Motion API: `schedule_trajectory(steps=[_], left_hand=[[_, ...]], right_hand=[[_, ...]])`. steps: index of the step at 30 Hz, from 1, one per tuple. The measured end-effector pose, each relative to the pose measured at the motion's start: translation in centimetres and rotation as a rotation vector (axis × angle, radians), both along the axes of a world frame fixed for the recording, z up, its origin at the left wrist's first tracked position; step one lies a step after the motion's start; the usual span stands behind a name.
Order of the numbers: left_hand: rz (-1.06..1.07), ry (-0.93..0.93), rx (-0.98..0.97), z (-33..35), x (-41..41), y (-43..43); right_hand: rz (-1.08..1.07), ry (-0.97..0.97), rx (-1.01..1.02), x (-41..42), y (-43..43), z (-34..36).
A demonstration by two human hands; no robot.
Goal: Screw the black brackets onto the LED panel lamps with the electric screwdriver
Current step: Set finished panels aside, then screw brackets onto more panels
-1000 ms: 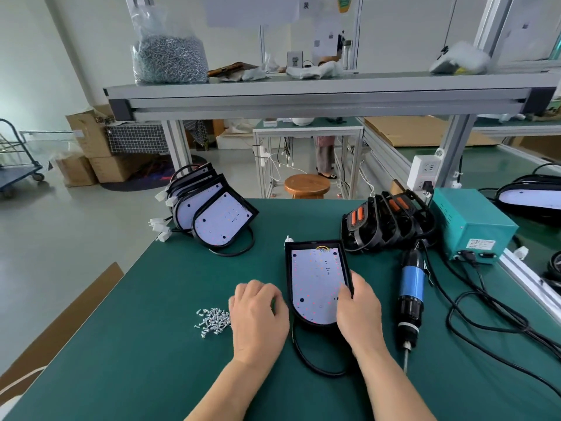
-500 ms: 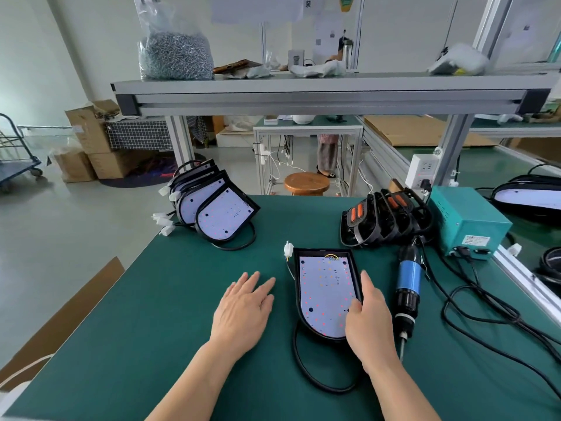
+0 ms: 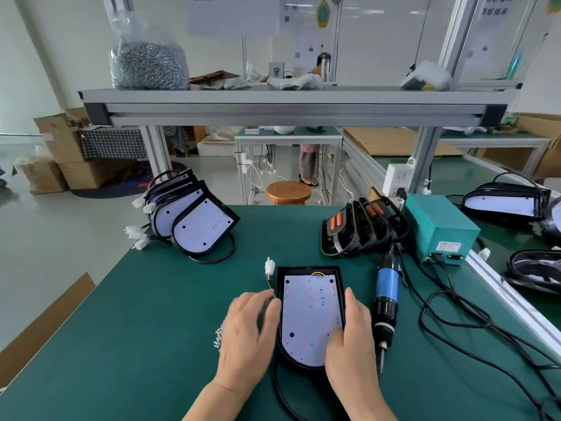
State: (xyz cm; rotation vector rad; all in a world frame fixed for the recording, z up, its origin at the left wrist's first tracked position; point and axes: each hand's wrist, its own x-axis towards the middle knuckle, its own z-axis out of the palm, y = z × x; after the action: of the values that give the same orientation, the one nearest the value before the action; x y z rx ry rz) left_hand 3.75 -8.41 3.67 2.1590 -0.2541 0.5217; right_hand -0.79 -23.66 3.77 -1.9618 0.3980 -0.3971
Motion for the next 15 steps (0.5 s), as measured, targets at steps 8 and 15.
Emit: schedule_trajectory(steps=[8,15], left_hand=[[-0.034,0.324,-0.155,-0.2,1.1,-2.2],[-0.097,0.369,-0.178,-0.2,1.3,-2.1]], right_hand=[[0.031,-0.083,-0.133,1.0,-1.5,1.9],[-0.133,0.137,-0.454,13.4,-9.1,8.5]])
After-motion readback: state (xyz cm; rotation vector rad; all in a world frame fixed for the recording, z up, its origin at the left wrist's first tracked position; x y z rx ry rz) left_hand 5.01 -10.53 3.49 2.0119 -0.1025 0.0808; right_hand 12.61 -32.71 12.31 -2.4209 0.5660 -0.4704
